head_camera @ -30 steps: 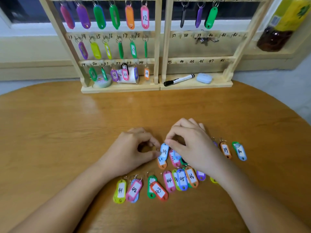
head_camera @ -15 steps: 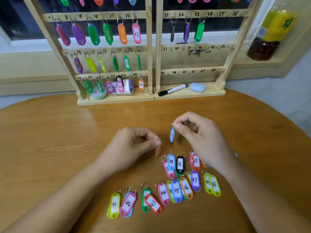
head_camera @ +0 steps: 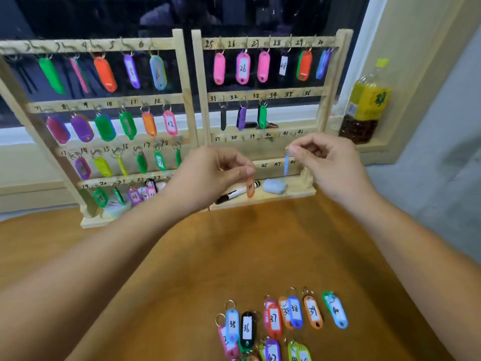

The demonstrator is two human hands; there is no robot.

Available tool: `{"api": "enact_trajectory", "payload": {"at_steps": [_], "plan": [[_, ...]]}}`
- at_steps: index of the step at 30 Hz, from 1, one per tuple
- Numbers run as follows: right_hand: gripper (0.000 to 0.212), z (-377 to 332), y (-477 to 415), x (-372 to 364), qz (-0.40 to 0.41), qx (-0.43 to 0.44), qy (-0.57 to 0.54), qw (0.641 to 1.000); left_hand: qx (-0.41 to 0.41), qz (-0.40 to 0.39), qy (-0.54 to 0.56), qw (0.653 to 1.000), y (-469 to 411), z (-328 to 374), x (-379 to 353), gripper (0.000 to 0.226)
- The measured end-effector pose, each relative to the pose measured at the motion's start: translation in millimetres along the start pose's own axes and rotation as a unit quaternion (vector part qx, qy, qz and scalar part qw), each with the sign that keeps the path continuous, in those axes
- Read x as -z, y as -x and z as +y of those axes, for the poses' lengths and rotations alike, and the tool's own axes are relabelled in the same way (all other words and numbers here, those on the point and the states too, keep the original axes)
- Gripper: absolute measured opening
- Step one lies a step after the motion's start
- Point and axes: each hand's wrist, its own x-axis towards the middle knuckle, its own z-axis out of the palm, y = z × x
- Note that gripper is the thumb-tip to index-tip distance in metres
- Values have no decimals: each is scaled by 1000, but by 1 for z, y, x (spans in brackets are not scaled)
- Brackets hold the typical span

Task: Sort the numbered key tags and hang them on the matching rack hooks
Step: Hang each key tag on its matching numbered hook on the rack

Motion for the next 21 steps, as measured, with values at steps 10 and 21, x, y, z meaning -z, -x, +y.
{"api": "enact_trajectory", "payload": {"at_steps": [10,21], "plan": [[12,-6,-91,11,74,32,45,996,-40,99,-70,992,-100,24,5,7],[13,-13,-111,-5,66,-18,20,997,-48,166,-134,976,-122,38,4,8]]}}
